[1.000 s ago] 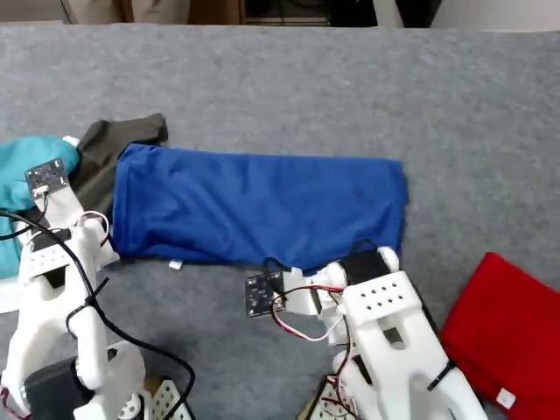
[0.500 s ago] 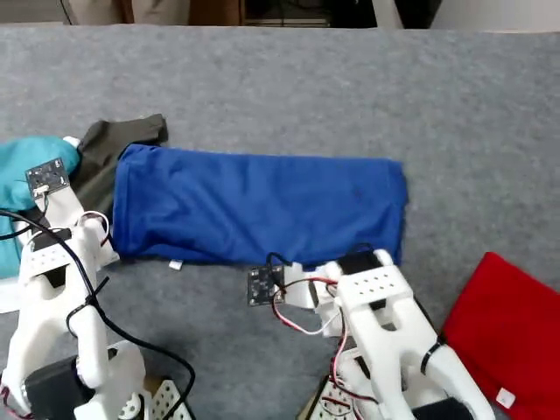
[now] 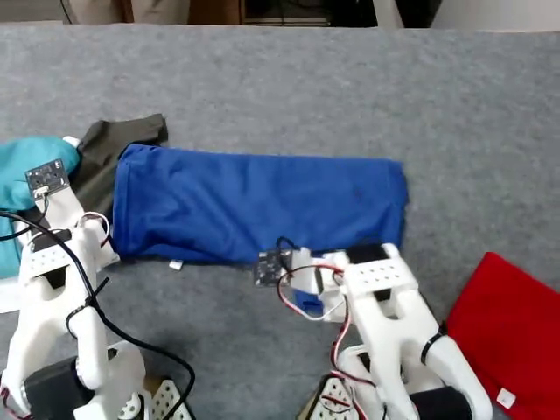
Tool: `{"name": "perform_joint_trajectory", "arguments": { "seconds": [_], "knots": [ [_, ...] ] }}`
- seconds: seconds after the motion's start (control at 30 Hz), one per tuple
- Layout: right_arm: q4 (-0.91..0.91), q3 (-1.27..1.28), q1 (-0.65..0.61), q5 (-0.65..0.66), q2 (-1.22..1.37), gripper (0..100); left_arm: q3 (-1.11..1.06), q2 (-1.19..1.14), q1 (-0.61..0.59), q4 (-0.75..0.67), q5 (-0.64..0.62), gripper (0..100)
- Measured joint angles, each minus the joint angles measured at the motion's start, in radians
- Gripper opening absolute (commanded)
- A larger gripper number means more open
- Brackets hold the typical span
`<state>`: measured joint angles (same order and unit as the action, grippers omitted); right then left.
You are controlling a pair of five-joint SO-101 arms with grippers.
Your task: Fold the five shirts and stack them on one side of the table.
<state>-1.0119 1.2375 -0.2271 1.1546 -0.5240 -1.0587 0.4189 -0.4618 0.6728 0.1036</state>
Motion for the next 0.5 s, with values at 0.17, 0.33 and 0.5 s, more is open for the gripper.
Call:
{"name": "perform_joint_trajectory", "arguments": {
  "seconds": [0.17,0.33,0.5],
  "knots": [
    [-0.032,-0.063,0.078,0.0,0.029,0.4,0.0,0.0,0.0,0.0,0.0,2],
    [-0.199,-0.244,0.097,0.0,0.032,0.4,0.0,0.0,0.0,-0.003,0.0,2],
    [-0.302,-0.454,0.087,0.0,0.075,0.4,0.0,0.0,0.0,-0.018,0.0,2]
  ]
}}
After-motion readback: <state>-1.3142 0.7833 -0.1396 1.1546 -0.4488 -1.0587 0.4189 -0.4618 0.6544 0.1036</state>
